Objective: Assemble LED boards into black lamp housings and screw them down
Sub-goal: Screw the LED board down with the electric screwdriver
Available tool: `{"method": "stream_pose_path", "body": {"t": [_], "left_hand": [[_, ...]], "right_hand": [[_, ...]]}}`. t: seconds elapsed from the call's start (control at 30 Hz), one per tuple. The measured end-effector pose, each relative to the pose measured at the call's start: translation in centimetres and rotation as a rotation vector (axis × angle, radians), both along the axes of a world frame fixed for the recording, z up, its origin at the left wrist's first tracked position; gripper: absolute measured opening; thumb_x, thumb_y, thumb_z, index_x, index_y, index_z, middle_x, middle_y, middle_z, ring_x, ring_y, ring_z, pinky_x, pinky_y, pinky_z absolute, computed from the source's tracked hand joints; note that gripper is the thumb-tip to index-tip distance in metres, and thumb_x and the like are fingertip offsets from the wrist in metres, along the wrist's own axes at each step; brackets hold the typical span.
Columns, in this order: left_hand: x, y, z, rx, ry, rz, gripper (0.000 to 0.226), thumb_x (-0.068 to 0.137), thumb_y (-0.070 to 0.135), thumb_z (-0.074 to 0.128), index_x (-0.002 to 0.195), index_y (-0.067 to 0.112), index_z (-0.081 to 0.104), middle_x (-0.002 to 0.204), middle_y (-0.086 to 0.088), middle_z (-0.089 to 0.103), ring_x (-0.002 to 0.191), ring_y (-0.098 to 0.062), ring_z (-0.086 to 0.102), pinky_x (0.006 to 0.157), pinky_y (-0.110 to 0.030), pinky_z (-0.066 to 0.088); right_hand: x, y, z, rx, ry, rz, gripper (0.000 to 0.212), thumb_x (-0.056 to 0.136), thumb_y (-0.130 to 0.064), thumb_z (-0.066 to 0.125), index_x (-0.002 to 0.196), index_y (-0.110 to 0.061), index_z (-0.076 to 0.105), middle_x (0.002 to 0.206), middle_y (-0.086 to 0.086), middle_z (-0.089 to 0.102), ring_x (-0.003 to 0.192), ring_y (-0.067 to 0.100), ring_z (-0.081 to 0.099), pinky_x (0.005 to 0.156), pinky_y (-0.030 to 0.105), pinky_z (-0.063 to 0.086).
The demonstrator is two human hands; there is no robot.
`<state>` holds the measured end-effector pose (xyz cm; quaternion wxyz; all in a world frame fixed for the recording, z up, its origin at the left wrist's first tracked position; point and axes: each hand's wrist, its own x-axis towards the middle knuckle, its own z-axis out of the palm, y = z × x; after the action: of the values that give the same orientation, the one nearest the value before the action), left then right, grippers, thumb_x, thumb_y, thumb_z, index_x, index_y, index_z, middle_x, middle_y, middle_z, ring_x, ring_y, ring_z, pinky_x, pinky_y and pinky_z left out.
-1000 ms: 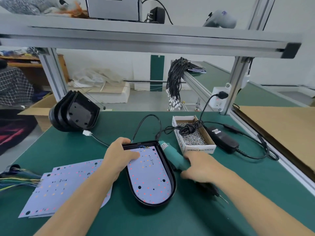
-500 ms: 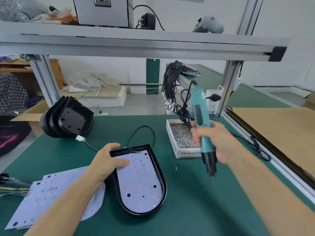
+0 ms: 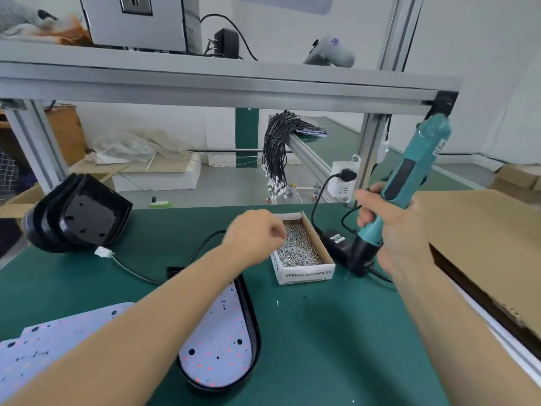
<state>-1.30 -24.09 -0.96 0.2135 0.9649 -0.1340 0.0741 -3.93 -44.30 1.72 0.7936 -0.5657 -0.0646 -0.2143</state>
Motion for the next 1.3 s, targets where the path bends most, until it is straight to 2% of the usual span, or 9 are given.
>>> {"method": "stream_pose_path", "body": {"t": [0.1,0.2,0.33,0.63,0.87,1.0,1.1,1.17,1.3], "left_hand": [[2.6,-3.6,-1.6,0.194,-0.021,-0.084,0.019,0.09,0.019,0.06,0.09,0.031,0.075,0.113,0.015,0.069,0.104,-0.008,0.06,0.1,-0.027,0.037],[4.3,-5.1,-3.6,0.313,0.047,-0.087,0.017,0.09,0.018,0.058,0.084,0.03,0.068,0.091,0.011,0.067,0.093,-0.013,0.056,0.104,-0.034,0.03],[4.8,-5.6,-5.3,0.246,0.119,-0.067,0.014,0.089,0.021,0.064,0.095,0.026,0.075,0.103,0.013,0.072,0.105,-0.013,0.058,0.108,-0.039,0.026],[4.8,-5.8,-5.8,0.319,0.112,-0.078,0.021,0.091,0.011,0.055,0.085,0.026,0.07,0.1,0.005,0.072,0.101,-0.018,0.061,0.112,-0.041,0.018],[4.8,-6.4,-4.9,0.456,0.089,-0.108,0.022,0.087,0.004,0.05,0.076,0.021,0.059,0.088,0.002,0.069,0.093,-0.024,0.059,0.095,-0.038,0.031],[4.3,-5.6,-4.5,0.125,0.143,-0.046,0.01,0.084,0.022,0.069,0.077,0.029,0.071,0.09,0.012,0.071,0.091,-0.01,0.061,0.095,-0.032,0.034],[2.8,-4.5,-3.0,-0.49,0.253,-0.006,0.012,0.076,0.01,0.077,0.073,0.021,0.074,0.075,0.008,0.071,0.071,-0.007,0.062,0.076,-0.02,0.048],[1.4,-3.2,-2.1,-0.901,0.356,0.021,0.017,0.075,-0.001,0.076,0.071,0.015,0.072,0.066,0.002,0.068,0.06,-0.009,0.06,0.059,-0.015,0.048],[-1.3,-0.4,-1.1,-1.348,0.527,0.027,0.011,0.082,-0.002,0.065,0.075,0.006,0.066,0.066,-0.007,0.066,0.05,-0.011,0.057,0.047,-0.019,0.048]], "right_hand": [[-0.2,0.3,0.0,-0.011,-0.028,-0.035,0.036,0.08,0.005,0.068,0.063,-0.024,0.056,0.053,-0.004,0.051,0.044,0.014,0.041,0.05,0.024,0.038],[-0.5,0.6,-0.1,-0.019,-0.048,-0.028,0.037,0.079,0.005,0.069,0.061,-0.025,0.057,0.053,-0.004,0.051,0.045,0.014,0.042,0.05,0.023,0.041],[-0.5,0.6,-0.3,0.007,-0.037,-0.042,0.029,0.079,0.004,0.07,0.071,-0.019,0.054,0.053,-0.004,0.05,0.045,0.014,0.042,0.051,0.025,0.042],[-0.8,0.4,-0.5,0.006,-0.015,-0.057,0.024,0.068,-0.01,0.074,0.063,-0.025,0.056,0.054,-0.001,0.049,0.045,0.015,0.041,0.051,0.025,0.043],[-1.0,0.0,-0.5,0.003,-0.025,-0.065,0.029,0.077,0.0,0.072,0.069,-0.021,0.054,0.054,-0.003,0.05,0.046,0.015,0.042,0.051,0.024,0.043],[-1.2,-0.1,-0.6,0.002,-0.035,-0.064,0.027,0.077,0.002,0.071,0.071,-0.018,0.053,0.054,-0.003,0.051,0.045,0.015,0.042,0.05,0.024,0.042],[-1.3,0.3,-0.4,0.032,-0.041,-0.044,0.027,0.072,-0.002,0.072,0.065,-0.021,0.055,0.055,-0.003,0.05,0.045,0.015,0.042,0.05,0.024,0.042],[-1.4,0.8,-0.2,0.076,-0.041,-0.011,0.025,0.068,-0.006,0.072,0.062,-0.023,0.056,0.053,-0.003,0.047,0.044,0.014,0.042,0.05,0.024,0.041],[-1.6,2.3,0.3,0.156,-0.054,0.082,0.026,0.067,-0.006,0.071,0.057,-0.025,0.058,0.05,-0.004,0.045,0.042,0.013,0.041,0.049,0.022,0.04]]}}
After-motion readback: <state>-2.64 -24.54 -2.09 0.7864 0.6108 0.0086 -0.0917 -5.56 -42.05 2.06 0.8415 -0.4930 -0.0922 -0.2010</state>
